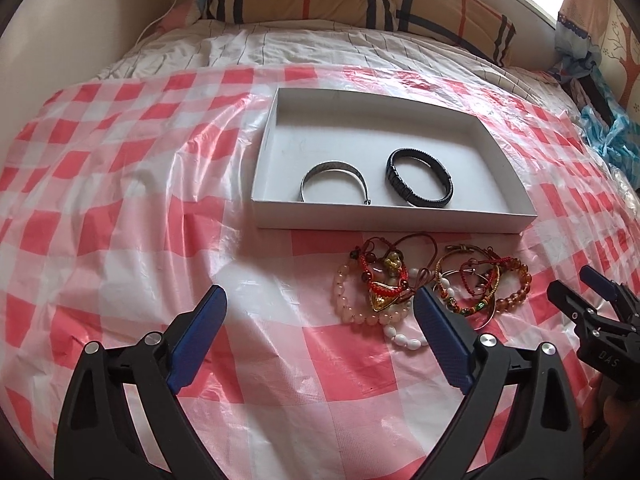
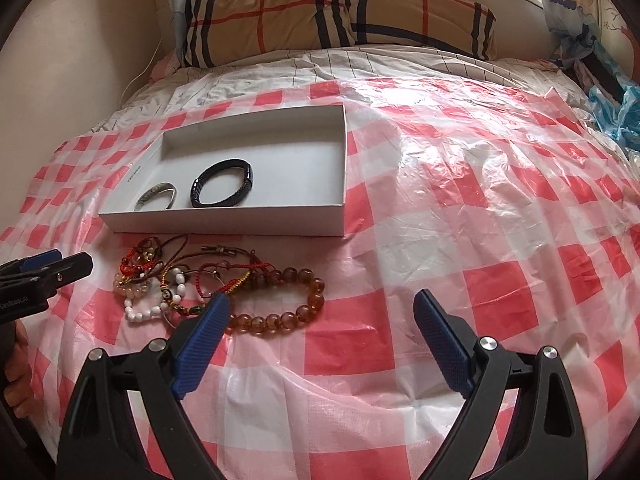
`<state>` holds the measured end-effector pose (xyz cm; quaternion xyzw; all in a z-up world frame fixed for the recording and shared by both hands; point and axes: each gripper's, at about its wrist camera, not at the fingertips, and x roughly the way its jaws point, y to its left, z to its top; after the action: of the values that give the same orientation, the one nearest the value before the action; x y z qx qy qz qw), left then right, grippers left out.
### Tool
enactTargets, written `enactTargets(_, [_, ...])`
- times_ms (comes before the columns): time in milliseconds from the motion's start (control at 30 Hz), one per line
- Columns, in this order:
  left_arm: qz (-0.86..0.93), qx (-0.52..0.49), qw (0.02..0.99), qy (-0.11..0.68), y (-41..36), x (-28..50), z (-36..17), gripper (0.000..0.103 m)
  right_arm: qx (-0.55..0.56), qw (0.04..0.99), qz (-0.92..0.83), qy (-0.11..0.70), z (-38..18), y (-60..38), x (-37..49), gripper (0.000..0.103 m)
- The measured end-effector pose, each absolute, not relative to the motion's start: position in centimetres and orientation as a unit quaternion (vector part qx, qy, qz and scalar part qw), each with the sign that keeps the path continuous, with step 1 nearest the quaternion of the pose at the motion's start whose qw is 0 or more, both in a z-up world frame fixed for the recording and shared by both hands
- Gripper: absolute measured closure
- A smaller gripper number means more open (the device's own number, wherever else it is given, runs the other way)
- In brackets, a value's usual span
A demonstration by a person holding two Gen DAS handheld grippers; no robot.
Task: Organize jewelry
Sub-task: 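Reach both tools back to the red string bracelets in the pile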
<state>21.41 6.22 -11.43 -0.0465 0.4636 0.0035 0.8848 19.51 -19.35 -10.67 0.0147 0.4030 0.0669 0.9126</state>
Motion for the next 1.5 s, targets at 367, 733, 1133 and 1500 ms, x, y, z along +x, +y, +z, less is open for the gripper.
enactTargets(367, [-0.013, -0.005, 0.884, 0.468, 4.4, 21.2, -11.7, 0.013, 0.001, 0.904, 0.073, 0.422, -11.8, -18.6, 20.1, 0.014])
enactTargets(733, [-0.016, 0.025, 0.879, 0.477, 3.5, 21.3, -12.2, 0.013, 0.023, 0.890, 0.138, 0.434, -12.7, -16.7, 23.0, 0.056])
enactTargets(1133, [-0.024, 0.025, 0.875, 0.483, 3.5, 21.4, -12.4, 0.013, 0.047, 0.884, 0.165, 0.435, -13.3, -17.1, 23.7, 0.075])
enactTargets(1500, [-0.042, 0.032, 0.873, 0.485, 3.0, 21.6, -12.8, 0.013, 0.087, 0.882, 0.214, 0.410, -11.4, -17.9, 23.0, 0.100])
